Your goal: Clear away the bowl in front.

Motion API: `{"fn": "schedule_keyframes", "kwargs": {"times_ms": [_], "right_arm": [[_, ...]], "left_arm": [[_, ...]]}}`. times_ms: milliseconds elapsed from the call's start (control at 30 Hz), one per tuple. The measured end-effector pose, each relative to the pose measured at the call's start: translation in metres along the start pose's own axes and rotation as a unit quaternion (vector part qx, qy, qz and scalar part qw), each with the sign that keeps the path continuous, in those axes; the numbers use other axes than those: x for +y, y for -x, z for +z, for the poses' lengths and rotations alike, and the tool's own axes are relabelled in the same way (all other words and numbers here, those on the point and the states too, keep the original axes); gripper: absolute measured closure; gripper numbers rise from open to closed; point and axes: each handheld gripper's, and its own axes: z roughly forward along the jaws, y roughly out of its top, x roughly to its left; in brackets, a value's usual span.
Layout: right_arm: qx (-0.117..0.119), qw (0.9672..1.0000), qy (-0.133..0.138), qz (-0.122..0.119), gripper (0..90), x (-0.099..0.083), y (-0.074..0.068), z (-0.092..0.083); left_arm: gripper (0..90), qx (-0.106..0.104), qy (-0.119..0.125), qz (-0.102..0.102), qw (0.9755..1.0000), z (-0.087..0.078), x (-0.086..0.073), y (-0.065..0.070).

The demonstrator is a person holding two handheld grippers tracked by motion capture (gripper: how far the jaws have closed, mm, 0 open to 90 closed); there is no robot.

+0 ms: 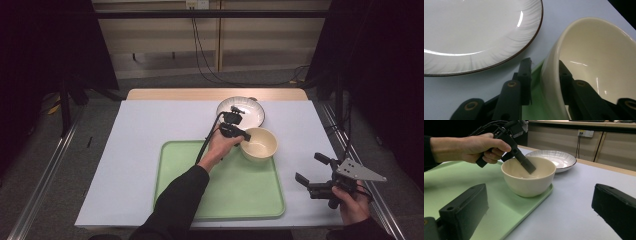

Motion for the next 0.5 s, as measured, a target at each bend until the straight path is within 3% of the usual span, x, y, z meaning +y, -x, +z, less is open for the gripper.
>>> {"fn": "schedule_keyframes", "kwargs": {"times_ms": [100, 133, 167, 233, 367, 433, 467, 500], "right_arm": [[0.000, 1.0000, -0.001, 0.000, 0.2, 0.000, 0.000, 0.000], [0.000, 1.0000, -0.001, -0.001, 0.2, 0.000, 0.000, 0.000], [-0.001, 1.0000, -0.002, -0.001, 0.2, 0.000, 0.000, 0.000], [-0.002, 1.0000, -0.002, -0.001, 0.2, 0.000, 0.000, 0.000], [-0.001, 1.0000, -0.003, 0.000, 0.2, 0.000, 0.000, 0.001], [-0.001, 1.0000, -0.002, 0.000, 0.2, 0.000, 0.000, 0.000], [-0.001, 1.0000, -0.002, 0.000, 0.2, 0.000, 0.000, 0.000], [-0.001, 1.0000, -0.002, 0.000, 0.2, 0.000, 0.000, 0.000]], "left_arm": [[66.0, -0.001, 0.003, 0.010, 0.9999, -0.001, -0.001, 0.000], [58.6, -0.003, 0.013, 0.007, 0.9999, -0.001, -0.001, 0.002], [55.3, -0.004, 0.012, 0.024, 0.9996, -0.003, -0.001, 0.001], [54.1, -0.007, 0.016, 0.026, 0.9995, -0.004, -0.002, 0.001], [38.3, -0.017, 0.032, 0.038, 0.9986, -0.008, -0.003, 0.002], [28.6, -0.010, 0.036, 0.037, 0.9986, -0.009, -0.002, 0.002], [28.6, -0.005, 0.044, 0.034, 0.9984, -0.009, -0.002, 0.002], [22.8, -0.006, 0.056, 0.028, 0.9980, -0.010, -0.002, 0.001]]}}
